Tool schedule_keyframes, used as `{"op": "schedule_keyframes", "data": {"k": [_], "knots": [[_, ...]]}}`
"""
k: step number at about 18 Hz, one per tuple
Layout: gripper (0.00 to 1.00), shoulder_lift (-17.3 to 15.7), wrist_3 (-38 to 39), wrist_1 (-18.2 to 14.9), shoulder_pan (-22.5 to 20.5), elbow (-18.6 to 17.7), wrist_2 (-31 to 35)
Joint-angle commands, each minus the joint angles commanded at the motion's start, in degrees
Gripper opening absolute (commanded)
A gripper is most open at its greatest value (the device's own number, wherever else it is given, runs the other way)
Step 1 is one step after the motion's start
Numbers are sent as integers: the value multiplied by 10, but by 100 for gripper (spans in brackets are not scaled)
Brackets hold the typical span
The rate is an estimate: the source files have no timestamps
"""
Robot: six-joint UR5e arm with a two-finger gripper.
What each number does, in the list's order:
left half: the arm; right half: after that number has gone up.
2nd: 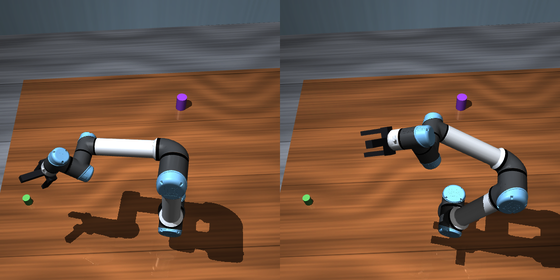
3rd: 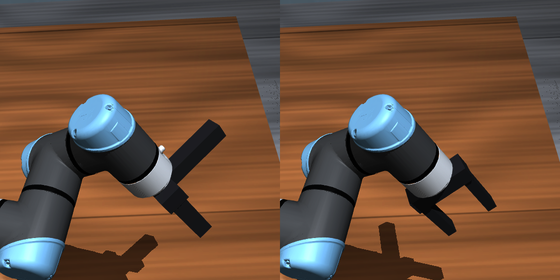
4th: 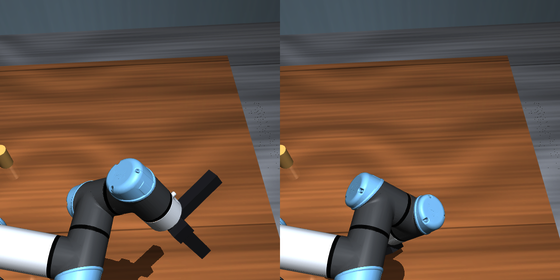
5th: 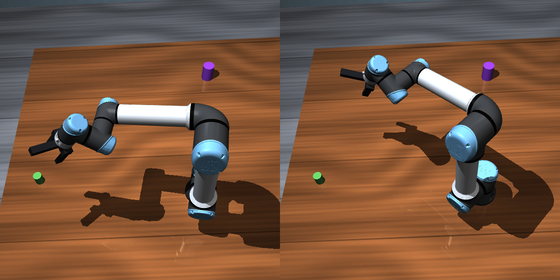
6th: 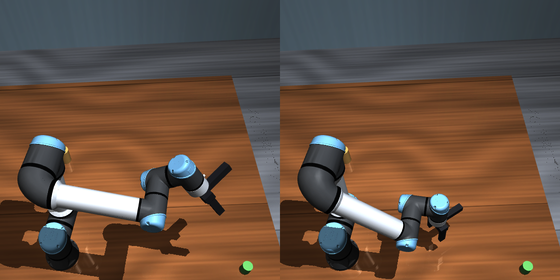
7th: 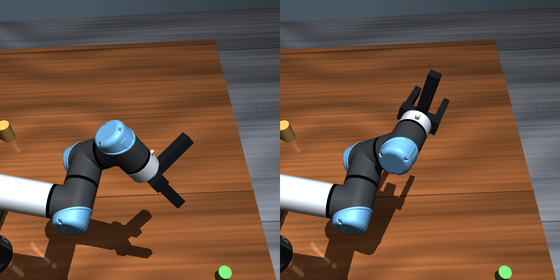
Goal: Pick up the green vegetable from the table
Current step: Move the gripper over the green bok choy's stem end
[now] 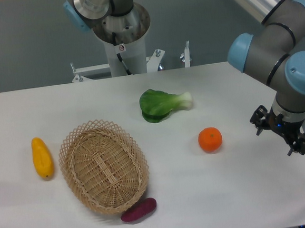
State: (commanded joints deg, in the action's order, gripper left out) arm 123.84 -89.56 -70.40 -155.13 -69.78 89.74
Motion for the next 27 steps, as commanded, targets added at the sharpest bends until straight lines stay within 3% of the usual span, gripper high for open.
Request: {"op": "schedule_keyframes", "data": {"k": [5,12,21,27], "knots": [[100,-47,-1,2,-1,-68,-37],[100,-106,-4,8,2,-170,-33],[100,-189,-120,11,5,-325,-31],[100,-214,-149,11,6,-383,-28]]}}
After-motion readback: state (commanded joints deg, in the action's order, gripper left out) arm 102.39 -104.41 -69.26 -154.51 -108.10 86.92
